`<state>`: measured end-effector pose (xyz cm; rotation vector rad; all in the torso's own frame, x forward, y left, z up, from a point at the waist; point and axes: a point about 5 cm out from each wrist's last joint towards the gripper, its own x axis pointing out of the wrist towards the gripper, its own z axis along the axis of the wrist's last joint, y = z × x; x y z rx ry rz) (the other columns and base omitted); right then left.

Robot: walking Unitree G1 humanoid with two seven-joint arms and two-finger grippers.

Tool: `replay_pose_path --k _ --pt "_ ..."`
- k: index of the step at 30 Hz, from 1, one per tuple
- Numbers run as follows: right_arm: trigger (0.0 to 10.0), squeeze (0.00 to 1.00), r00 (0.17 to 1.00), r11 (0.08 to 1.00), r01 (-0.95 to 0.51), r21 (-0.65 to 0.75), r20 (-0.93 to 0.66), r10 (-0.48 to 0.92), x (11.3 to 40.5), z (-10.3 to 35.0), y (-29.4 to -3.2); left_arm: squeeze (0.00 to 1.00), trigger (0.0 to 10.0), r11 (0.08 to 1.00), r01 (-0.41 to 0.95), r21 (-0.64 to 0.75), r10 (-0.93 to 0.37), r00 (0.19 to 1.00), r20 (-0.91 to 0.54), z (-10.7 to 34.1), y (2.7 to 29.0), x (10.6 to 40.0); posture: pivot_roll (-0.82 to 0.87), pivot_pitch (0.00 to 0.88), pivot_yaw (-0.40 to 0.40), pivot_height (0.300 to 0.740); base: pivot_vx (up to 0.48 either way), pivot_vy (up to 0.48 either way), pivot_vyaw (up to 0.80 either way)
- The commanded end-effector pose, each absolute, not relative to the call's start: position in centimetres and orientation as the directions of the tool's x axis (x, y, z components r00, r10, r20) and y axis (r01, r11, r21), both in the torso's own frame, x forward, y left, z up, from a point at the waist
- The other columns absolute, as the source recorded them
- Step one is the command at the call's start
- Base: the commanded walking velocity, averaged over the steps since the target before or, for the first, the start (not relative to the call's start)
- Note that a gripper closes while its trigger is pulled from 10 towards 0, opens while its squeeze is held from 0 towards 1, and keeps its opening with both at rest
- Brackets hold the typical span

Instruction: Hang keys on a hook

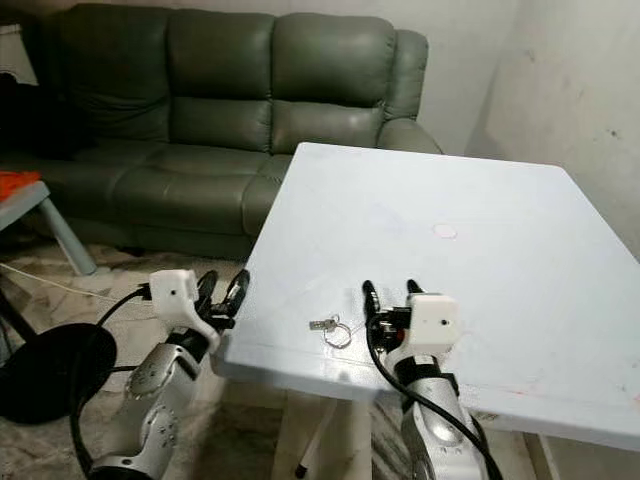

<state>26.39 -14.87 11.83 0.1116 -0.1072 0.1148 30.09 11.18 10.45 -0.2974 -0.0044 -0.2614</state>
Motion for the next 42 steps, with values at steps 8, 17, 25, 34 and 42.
replay_pose_path --k 8,17,25,34,42 --pt "10.0 0.00 0.991 0.992 -0.107 0.069 0.091 0.101 26.4 11.9 -15.5 0.00 10.0 0.902 0.385 -0.195 -0.380 0.923 0.068 10.7 9.4 29.1 -0.07 0.000 -0.029 0.740 0.000 0.000 0.00" --pt "10.0 0.00 0.995 0.995 -0.092 0.031 0.044 0.091 26.7 11.7 -16.0 0.00 10.0 0.854 0.496 -0.158 -0.493 0.868 0.056 10.3 7.9 27.7 -0.07 0.000 -0.034 0.740 0.000 0.000 0.00" --pt "10.0 0.00 0.997 0.999 -0.039 -0.021 -0.062 0.037 26.5 10.2 -16.5 0.00 10.0 0.805 0.582 -0.119 -0.584 0.811 0.017 9.4 7.0 26.0 -0.07 0.007 -0.041 0.740 0.000 0.000 0.00" --pt "10.0 0.00 0.992 0.993 -0.083 -0.078 -0.103 0.075 25.0 9.1 -16.4 0.00 10.0 0.799 0.594 -0.094 -0.598 0.802 -0.011 9.1 7.3 25.3 -0.07 0.036 -0.039 0.740 0.000 0.000 0.00" --pt "6.7 0.00 0.986 0.990 -0.119 -0.069 -0.123 0.110 24.0 8.7 -15.9 0.00 10.0 0.800 0.593 -0.093 -0.597 0.802 -0.024 9.0 7.4 24.7 -0.07 0.059 -0.037 0.740 0.000 0.000 0.00"
